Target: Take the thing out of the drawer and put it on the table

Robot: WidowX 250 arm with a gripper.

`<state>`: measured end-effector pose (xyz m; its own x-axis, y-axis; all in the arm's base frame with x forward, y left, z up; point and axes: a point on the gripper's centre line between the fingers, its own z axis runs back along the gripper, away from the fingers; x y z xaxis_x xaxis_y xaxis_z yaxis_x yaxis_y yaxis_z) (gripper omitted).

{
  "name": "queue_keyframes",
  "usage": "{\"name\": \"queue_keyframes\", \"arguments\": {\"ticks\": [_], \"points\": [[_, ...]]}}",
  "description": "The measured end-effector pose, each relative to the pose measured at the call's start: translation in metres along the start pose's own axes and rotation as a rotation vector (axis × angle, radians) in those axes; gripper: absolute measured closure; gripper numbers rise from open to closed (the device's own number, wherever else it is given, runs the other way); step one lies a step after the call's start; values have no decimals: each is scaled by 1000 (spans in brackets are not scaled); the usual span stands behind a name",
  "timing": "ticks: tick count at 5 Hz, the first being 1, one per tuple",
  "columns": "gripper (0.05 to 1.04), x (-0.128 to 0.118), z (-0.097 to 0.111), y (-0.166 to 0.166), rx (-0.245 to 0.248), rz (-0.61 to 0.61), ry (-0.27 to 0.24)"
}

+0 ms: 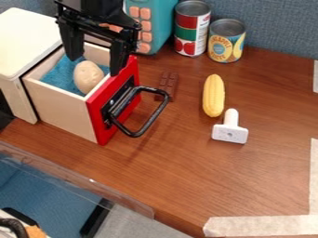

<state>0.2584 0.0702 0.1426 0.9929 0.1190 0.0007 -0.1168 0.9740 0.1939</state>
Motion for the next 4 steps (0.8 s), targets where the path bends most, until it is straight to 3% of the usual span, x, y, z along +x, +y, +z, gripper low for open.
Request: {"name": "queue_keyframes", "arguments": {"ticks": [1, 2, 3, 4], "points": [[83, 0, -7, -2, -4, 0, 27], [83, 12, -31, 10, 2, 64, 59], [83, 30, -36, 15, -2, 103, 53], [83, 62, -46, 18, -37, 164, 60]]}}
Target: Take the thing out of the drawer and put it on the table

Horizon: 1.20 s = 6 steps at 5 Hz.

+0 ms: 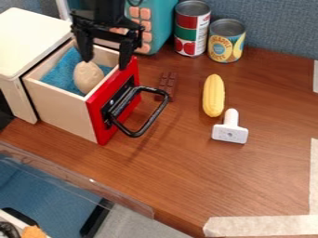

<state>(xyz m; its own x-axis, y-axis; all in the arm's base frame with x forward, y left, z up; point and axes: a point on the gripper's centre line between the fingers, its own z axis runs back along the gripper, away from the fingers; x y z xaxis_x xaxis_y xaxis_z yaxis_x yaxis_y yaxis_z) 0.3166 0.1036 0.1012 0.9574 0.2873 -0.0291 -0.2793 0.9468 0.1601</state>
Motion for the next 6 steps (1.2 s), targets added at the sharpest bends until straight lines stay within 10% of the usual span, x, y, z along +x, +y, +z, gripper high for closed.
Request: {"name": "queue_keyframes", "arguments": {"ticks": [3, 6], "points": [[83, 28, -5, 27, -53, 115, -35], [83, -1, -4, 53, -109, 127, -90]]}}
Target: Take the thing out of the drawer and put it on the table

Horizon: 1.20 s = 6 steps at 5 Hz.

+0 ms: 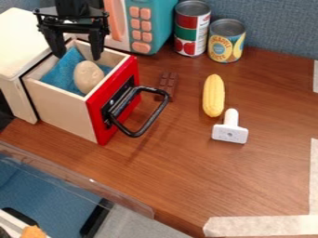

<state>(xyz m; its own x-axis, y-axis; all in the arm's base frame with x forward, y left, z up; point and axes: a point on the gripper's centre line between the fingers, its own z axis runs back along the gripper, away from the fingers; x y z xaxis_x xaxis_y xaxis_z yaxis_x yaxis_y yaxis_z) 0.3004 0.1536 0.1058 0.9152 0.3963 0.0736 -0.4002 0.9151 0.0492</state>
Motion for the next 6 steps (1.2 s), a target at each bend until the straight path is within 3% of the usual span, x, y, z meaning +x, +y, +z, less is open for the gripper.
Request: {"name": "queue_keyframes", "arguments": {"ticks": [2, 5, 6], "points": [[83, -1, -6, 6, -24, 41, -19], [83, 0, -8, 5, -113, 134, -31], [83, -2, -16, 0, -122, 141, -12]]}}
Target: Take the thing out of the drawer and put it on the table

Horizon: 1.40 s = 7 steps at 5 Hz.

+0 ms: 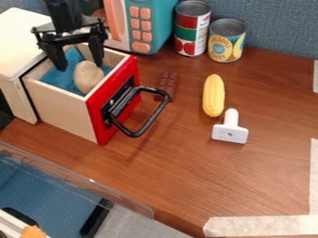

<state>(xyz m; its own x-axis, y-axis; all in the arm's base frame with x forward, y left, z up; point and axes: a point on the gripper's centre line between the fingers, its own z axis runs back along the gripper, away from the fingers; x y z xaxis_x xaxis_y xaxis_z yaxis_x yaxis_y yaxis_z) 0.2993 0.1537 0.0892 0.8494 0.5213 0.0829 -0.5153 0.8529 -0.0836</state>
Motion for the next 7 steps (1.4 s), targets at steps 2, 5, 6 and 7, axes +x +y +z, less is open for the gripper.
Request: {"name": "queue_keyframes", "arguments": {"ticks": [2, 5, 6, 7], "points": [[83, -8, -14, -7, 24, 16, 3], [188, -10, -38, -9, 44, 79, 48], [188, -16, -31, -5, 14, 66, 61], [188, -16, -3, -8, 7, 20, 8]]}}
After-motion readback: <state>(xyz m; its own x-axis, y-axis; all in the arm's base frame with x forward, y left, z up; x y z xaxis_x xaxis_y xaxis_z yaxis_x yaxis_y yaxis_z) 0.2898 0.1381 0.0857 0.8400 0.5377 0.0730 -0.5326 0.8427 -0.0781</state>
